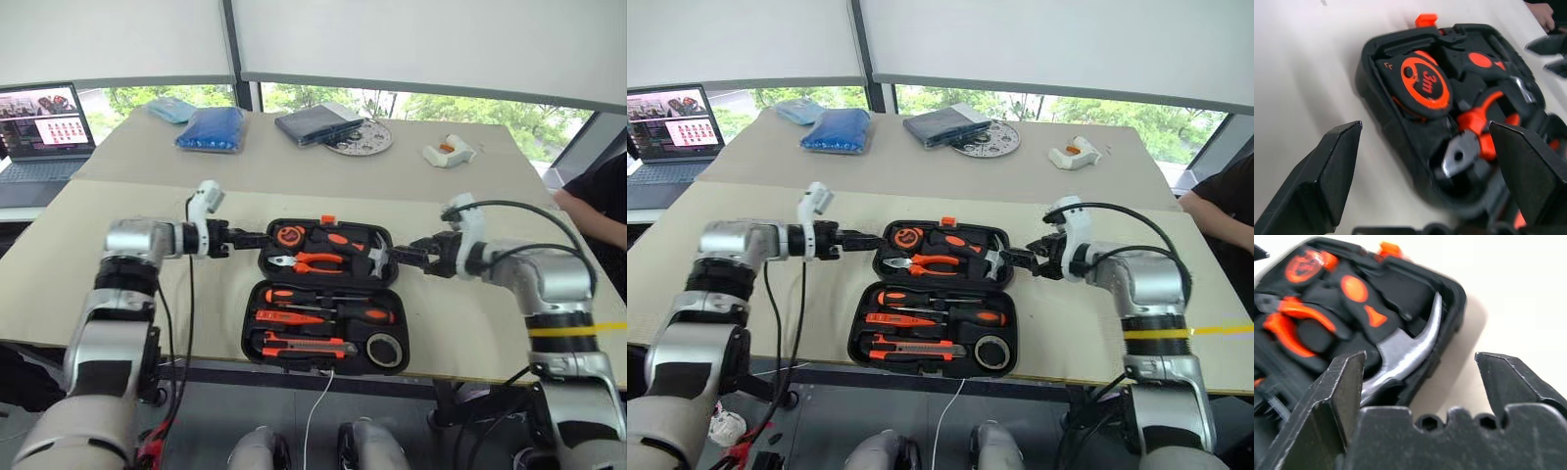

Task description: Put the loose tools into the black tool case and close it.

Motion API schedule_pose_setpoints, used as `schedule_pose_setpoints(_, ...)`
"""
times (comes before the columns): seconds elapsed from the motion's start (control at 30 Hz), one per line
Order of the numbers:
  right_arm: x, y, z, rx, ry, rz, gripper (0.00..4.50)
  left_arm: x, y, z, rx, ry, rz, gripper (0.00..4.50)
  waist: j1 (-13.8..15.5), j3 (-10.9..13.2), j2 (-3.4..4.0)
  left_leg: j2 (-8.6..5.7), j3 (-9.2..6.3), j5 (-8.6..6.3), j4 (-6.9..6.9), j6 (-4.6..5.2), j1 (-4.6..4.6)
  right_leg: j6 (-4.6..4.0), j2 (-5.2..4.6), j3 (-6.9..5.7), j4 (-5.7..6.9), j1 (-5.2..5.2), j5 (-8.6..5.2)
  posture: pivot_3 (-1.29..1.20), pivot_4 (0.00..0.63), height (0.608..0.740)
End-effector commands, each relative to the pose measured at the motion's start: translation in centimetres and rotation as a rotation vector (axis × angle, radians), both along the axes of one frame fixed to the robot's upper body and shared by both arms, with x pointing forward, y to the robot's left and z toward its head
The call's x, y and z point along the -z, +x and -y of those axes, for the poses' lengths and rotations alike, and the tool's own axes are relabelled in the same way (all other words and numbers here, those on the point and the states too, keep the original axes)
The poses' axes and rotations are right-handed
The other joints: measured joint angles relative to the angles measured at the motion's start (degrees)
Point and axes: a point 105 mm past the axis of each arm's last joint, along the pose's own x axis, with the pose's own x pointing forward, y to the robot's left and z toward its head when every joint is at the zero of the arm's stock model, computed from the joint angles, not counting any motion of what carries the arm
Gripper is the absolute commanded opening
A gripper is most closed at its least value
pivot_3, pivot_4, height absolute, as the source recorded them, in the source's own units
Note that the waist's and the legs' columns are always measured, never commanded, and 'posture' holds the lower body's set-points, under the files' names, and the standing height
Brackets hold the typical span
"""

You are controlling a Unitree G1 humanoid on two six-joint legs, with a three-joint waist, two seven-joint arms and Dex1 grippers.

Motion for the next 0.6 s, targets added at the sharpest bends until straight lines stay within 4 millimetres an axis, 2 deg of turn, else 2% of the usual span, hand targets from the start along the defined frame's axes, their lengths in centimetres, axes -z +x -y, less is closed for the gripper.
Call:
schedule_pose_setpoints(0.03,-0.4,1.0,0.3,0.037,-0.036,0.017,3.50,-0.4,0.8,0.2,-0.033,0.023,0.028,3.99,-0.27,0.00,0.00,0.00,0.03,0.00,-0.02,0.00,0.01,0.00,0.01,0.03,0.00,-0.02,0.00,0.00,0.150,0.718)
schedule_pose_setpoints(0.07,-0.3,1.1,0.2,0.035,-0.033,0.013,3.17,-0.2,0.9,0.2,-0.039,0.024,0.025,3.90,-0.53,0.00,0.00,0.01,0.06,0.00,-0.04,-0.01,0.04,-0.01,0.02,0.06,0.01,-0.02,0.00,0.00,0.150,0.718)
schedule_pose_setpoints(0.17,-0.3,1.4,-0.2,0.037,-0.023,0.007,2.00,0.3,0.9,0.1,-0.046,0.025,0.015,2.74,-1.09,0.00,0.00,0.03,0.07,0.00,-0.04,-0.03,0.09,0.01,0.03,0.08,0.06,-0.02,-0.01,0.00,0.150,0.718)
schedule_pose_setpoints(0.2,-0.2,1.4,-0.3,0.038,-0.020,0.007,1.78,0.4,0.9,0.0,-0.052,0.028,0.013,2.41,-1.18,0.00,0.00,0.03,0.08,0.00,-0.03,-0.03,0.11,0.02,0.02,0.09,0.10,-0.01,-0.02,0.00,0.150,0.718)
schedule_pose_setpoints(0.27,-0.3,1.6,-0.5,0.040,-0.012,0.010,1.06,0.5,1.0,-0.1,-0.061,0.021,0.010,1.75,-1.10,0.00,0.00,0.03,0.08,0.02,0.02,-0.07,0.15,0.26,-0.03,0.10,0.19,0.02,-0.15,0.00,0.150,0.718)
schedule_pose_setpoints(0.37,-0.5,1.7,-0.8,0.035,-0.011,0.019,0.12,0.5,1.0,-0.3,-0.072,0.006,0.010,1.29,-1.20,-0.01,0.00,0.02,0.10,0.02,0.09,-0.08,0.19,0.34,-0.11,0.15,0.32,0.03,-0.19,0.00,0.150,0.718)
schedule_pose_setpoints(0.4,-0.6,1.7,-0.9,0.030,-0.011,0.023,0.00,0.4,1.0,-0.3,-0.072,0.001,0.013,1.20,-1.24,-0.01,0.00,0.02,0.11,0.02,0.10,-0.08,0.20,0.34,-0.12,0.17,0.35,0.03,-0.19,0.00,0.150,0.718)
schedule_pose_setpoints(0.53,-1.6,1.6,-1.6,-0.003,-0.007,0.079,0.00,-0.7,1.0,0.4,-0.026,-0.041,0.087,1.02,-1.23,-0.01,0.01,0.01,0.14,0.02,0.10,-0.09,0.24,0.33,-0.15,0.21,0.46,0.02,-0.19,0.00,0.150,0.718)
schedule_pose_setpoints(0.57,-2.2,1.5,-1.9,-0.023,0.001,0.109,0.00,-1.4,1.0,0.9,0.013,-0.046,0.147,1.00,-1.24,-0.01,0.01,0.01,0.14,0.02,0.10,-0.09,0.24,0.33,-0.16,0.21,0.46,0.02,-0.19,0.00,0.150,0.718)
schedule_pose_setpoints(0.6,-3.7,1.7,-2.3,-0.042,-0.015,0.210,0.00,-2.6,1.0,1.3,0.049,-0.051,0.245,0.99,-1.26,0.00,0.01,0.00,0.15,0.02,0.10,-0.09,0.24,0.32,-0.16,0.21,0.47,0.01,-0.19,0.00,0.150,0.718)
